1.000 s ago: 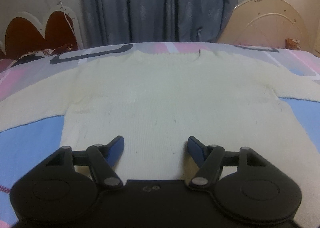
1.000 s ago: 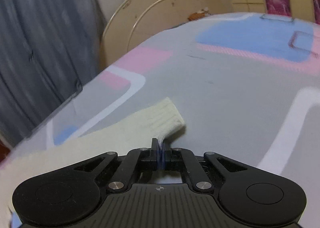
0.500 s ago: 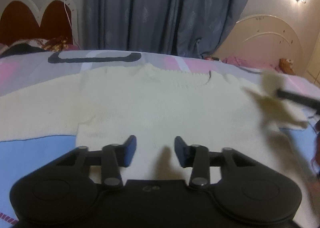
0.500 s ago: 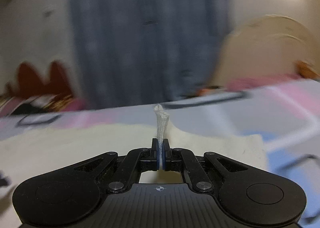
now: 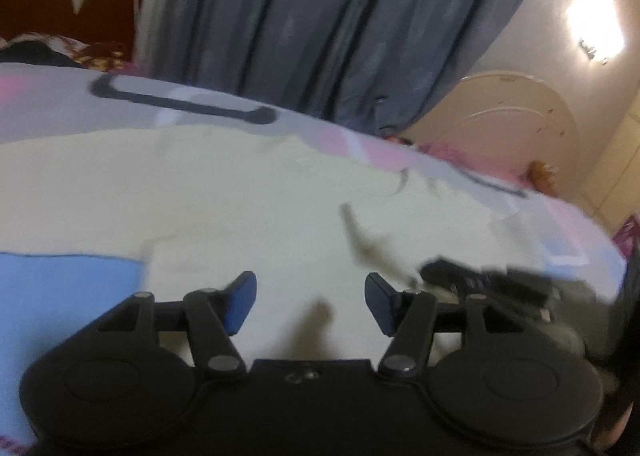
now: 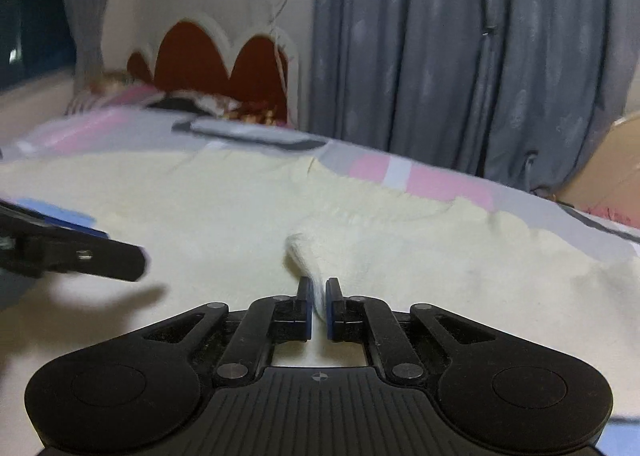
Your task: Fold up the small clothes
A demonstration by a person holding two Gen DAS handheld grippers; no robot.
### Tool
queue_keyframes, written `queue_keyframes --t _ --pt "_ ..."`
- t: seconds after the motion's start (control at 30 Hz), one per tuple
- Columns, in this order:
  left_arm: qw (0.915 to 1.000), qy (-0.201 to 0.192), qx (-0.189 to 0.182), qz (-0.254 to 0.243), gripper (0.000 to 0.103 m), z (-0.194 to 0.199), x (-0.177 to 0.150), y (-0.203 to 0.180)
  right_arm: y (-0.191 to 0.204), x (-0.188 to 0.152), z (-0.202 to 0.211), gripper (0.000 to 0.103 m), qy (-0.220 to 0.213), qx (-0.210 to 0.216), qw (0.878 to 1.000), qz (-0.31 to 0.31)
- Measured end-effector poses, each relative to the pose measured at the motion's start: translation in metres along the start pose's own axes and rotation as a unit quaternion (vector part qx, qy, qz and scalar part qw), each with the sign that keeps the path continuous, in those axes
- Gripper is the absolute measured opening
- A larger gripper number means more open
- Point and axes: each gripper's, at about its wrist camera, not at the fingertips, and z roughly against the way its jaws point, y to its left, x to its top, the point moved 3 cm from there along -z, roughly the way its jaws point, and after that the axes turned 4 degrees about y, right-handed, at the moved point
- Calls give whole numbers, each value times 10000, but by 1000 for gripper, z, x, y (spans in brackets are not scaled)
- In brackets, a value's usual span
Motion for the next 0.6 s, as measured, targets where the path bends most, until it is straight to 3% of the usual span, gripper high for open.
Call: queue_keyframes --t 0.1,0.2,0.3,0.4,0.5,0.6 --pt "9993 114 -366 -18 49 -21 7 -20 -22 -13 17 4 -20 -152 9990 -421" --pt "9982 506 -326 12 35 -52 9 -31 -42 -25 39 4 136 -307 9966 -749" --pt "9973 625 -354 156 29 -73 12 -35 -61 -29 59 3 290 -403 9935 -1021" --pt "9976 614 -307 -12 3 -84 17 -43 -77 -40 70 3 385 -509 9906 -1209" --pt "9995 144 -237 -131 3 -63 25 -42 -85 -42 74 3 351 -553 9885 -1365" --pt "9999 -128 -14 -57 3 -39 33 -16 -88 -43 78 3 317 -558 9876 -1435"
